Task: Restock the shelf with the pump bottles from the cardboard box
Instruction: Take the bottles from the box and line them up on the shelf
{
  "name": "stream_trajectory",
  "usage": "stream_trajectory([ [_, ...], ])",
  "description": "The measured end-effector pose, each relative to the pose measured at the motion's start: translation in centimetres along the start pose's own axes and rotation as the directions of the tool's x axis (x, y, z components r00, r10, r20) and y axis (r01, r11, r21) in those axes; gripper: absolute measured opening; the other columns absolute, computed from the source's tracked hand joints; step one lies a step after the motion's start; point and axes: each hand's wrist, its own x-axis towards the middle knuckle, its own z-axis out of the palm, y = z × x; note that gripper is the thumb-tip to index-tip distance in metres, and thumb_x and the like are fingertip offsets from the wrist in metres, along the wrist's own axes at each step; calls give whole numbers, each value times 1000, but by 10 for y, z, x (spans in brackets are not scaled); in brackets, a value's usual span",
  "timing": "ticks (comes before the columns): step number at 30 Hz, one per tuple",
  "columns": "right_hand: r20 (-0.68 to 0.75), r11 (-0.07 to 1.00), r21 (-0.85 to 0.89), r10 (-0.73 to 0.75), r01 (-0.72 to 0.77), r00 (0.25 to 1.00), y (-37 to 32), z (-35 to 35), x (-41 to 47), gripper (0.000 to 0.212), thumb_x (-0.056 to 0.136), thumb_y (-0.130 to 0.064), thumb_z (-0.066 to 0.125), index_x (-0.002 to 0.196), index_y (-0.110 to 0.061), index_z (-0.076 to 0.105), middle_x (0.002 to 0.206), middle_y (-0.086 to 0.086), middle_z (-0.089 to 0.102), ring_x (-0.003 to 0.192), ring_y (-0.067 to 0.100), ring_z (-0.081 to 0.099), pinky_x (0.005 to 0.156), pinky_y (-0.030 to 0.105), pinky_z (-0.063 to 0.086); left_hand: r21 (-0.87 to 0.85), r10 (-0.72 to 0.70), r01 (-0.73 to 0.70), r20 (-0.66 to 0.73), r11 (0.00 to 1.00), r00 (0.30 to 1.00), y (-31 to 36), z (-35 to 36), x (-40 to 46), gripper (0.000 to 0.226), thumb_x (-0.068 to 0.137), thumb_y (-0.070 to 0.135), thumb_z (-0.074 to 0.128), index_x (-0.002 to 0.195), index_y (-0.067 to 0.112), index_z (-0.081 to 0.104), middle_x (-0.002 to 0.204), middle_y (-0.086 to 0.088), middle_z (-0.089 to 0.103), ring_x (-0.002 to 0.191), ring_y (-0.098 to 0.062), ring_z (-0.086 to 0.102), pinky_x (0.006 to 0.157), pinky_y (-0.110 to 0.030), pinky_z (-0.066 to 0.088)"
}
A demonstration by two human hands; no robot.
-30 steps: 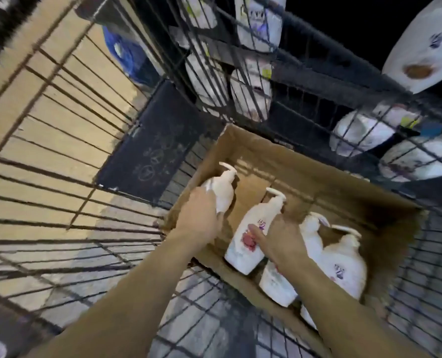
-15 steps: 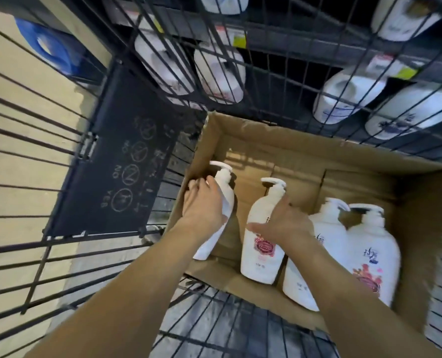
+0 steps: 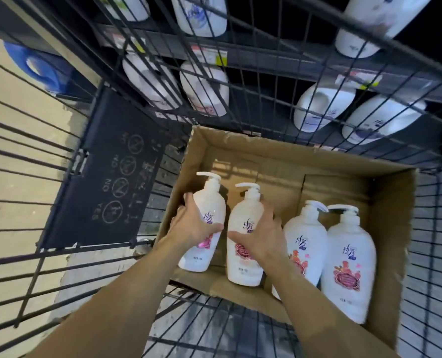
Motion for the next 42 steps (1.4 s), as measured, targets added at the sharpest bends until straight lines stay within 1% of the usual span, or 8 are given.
stream_trajectory([
  [8,-199,955,184,-195,232,960,-20,-100,-48,101,62,-42,86,139,-36,22,135,-2,41,121,19,46,98,41,46,-125,297,-317,-154,940,942,71,-52,-68,95,55,48,83,125,36,20,118,4,49,104,-15,55,72,-26,49],
  [17,-512,813,179,-404,554,758,-9,-306,-144,79,58,-37,88,119,-39,37,98,-22,43,97,1,44,74,15,37,-164,498,-571,-337,805,799,229,-84,-218,92,57,46,83,128,27,29,113,9,48,102,-17,54,67,-24,44],
  [20,-597,756,171,-430,632,677,24,-378,-182,75,58,-35,88,107,-47,33,94,-29,44,91,-9,47,73,10,40,-123,565,-649,-389,751,728,287,-68,-282,90,57,49,83,126,26,31,107,13,43,105,-18,55,80,-37,49],
  [23,-640,736,140,-443,662,628,74,-451,-218,77,58,-40,85,115,-44,35,102,-24,45,101,4,50,82,22,45,-142,599,-700,-417,700,683,344,-38,-352,95,58,48,85,131,23,31,103,22,43,100,-14,53,74,-31,44],
  [26,-673,725,96,-458,682,581,128,-523,-257,90,60,-41,85,134,-36,33,112,-15,45,108,9,48,88,25,44,-170,610,-723,-429,670,666,400,-4,-419,96,56,47,87,129,26,28,108,8,57,95,-17,58,67,-27,44],
  [31,-732,723,-4,-473,690,490,191,-626,-311,87,59,-41,85,130,-37,35,112,-14,50,106,10,50,86,29,47,-205,658,-788,-451,581,603,487,38,-501,90,54,43,89,121,30,31,103,13,56,99,-19,60,82,-40,50],
  [37,-761,740,-8,-441,673,476,214,-698,-305,92,59,-42,84,135,-33,32,119,-12,49,112,13,49,90,38,49,-208,684,-825,-474,525,555,562,52,-528,87,55,43,88,118,34,28,101,17,55,95,-16,60,82,-39,52],
  [42,-750,736,28,-432,677,501,205,-730,-254,90,59,-42,86,129,-41,29,117,-13,47,107,9,49,85,32,49,-210,675,-833,-502,513,542,608,47,-499,81,60,38,87,114,33,26,96,22,51,83,6,52,68,-29,46],
])
